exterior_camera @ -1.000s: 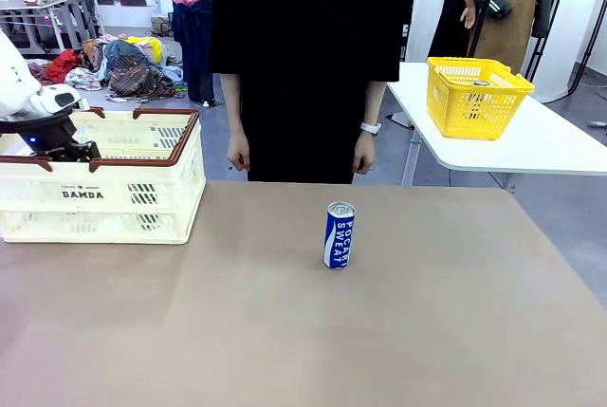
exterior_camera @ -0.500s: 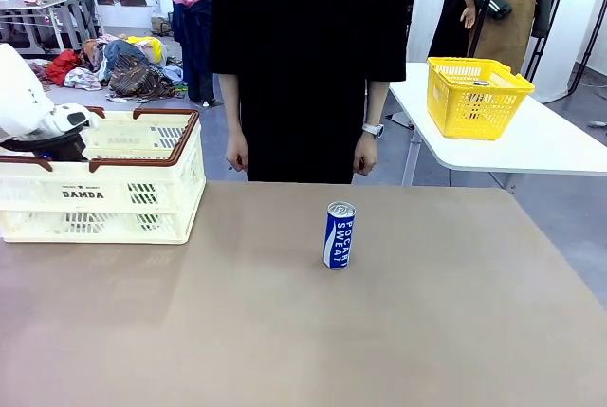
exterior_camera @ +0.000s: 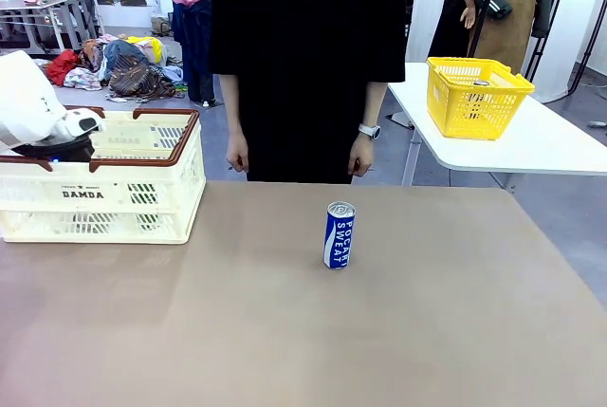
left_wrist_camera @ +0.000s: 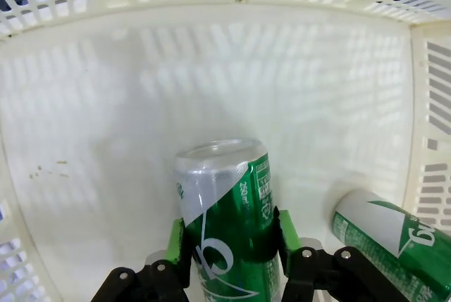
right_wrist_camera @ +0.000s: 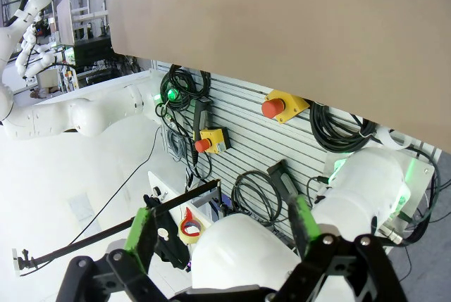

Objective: Place the drinks into the Shopping basket.
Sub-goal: Pick up one drink and place it into the Shopping basket.

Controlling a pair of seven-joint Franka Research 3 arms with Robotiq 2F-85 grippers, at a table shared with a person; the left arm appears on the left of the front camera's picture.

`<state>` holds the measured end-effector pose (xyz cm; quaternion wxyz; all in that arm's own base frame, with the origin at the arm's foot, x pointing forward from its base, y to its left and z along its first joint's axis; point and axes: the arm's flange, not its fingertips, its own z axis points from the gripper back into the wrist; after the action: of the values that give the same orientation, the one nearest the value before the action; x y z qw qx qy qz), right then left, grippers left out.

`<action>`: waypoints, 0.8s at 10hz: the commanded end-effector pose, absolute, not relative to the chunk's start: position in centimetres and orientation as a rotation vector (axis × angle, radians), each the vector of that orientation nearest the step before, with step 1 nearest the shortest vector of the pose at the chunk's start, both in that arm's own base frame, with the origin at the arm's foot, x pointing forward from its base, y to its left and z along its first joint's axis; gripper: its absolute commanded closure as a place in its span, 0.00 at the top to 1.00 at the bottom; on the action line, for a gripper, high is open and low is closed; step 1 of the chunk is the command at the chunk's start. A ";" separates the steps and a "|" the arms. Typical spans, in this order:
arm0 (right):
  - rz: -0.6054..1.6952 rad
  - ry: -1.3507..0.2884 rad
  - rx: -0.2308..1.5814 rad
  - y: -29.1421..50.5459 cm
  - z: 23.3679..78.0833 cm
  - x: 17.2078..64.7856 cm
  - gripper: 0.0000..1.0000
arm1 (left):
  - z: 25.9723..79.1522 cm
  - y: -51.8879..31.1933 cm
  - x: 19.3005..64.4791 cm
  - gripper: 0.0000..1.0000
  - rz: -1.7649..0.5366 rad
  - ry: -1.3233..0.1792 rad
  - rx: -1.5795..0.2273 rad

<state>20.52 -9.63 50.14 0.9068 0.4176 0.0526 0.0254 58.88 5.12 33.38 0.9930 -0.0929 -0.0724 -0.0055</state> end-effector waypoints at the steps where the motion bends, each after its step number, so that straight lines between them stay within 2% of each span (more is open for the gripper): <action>1: 0.064 0.102 0.871 -9.6 50.3 20.6 1.00 | 34.5 5.4 59.1 1.00 -0.002 -0.155 -0.177; 3: 0.064 0.102 0.871 -9.6 50.3 20.6 1.00 | 37.0 5.8 58.7 1.00 -0.050 -0.173 -0.204; 4: 0.064 0.102 0.871 -9.6 50.3 20.6 1.00 | 40.1 6.1 58.2 1.00 -0.066 -0.209 -0.213; 6: 0.064 0.102 0.871 -9.6 50.3 20.6 1.00 | 49.6 6.6 56.7 1.00 -0.061 -0.318 -0.273; 8: 0.064 0.102 0.871 -9.6 50.3 20.6 1.00 | 55.8 6.0 55.1 1.00 0.136 -0.321 -0.354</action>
<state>20.53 -9.62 50.14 0.9068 0.4176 0.0528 0.0254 55.18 5.93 55.24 0.9755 -0.1478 -0.1622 0.0138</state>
